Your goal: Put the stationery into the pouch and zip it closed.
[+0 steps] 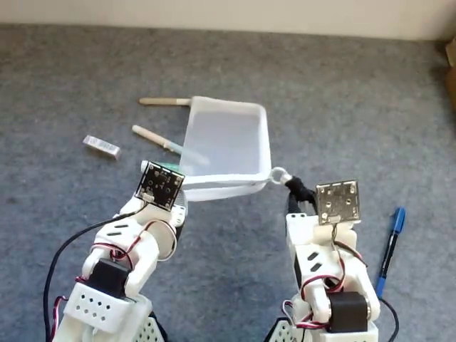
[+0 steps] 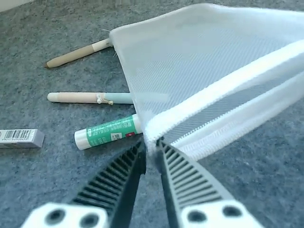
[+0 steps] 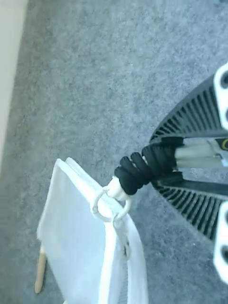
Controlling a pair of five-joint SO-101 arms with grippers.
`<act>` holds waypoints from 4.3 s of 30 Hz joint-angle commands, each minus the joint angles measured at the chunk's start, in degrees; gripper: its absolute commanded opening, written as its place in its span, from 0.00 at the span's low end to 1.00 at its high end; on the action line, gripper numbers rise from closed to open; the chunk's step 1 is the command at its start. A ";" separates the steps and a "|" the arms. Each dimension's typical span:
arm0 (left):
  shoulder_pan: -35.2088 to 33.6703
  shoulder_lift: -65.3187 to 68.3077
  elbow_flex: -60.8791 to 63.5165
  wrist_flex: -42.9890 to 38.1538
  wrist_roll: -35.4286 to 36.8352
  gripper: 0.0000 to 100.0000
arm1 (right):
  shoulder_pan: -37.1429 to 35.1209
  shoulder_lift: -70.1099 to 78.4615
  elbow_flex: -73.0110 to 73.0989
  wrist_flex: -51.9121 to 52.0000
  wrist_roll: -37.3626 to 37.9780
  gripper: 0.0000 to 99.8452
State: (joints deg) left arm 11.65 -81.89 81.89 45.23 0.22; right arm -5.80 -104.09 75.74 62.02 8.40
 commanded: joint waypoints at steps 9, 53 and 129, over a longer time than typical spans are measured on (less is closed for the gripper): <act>0.22 -0.84 -0.31 -1.14 -1.05 0.18 | -10.33 -1.01 -6.64 0.57 -0.35 0.00; 0.57 -0.40 -9.45 5.63 3.69 0.01 | -14.90 -1.01 -14.55 9.19 0.35 0.14; -49.19 47.08 -67.74 55.65 -5.36 0.01 | -2.59 -0.31 -9.36 7.08 2.37 0.21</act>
State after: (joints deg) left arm -34.24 -35.65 13.85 100.18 -5.05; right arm -8.97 -104.79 66.59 70.55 9.45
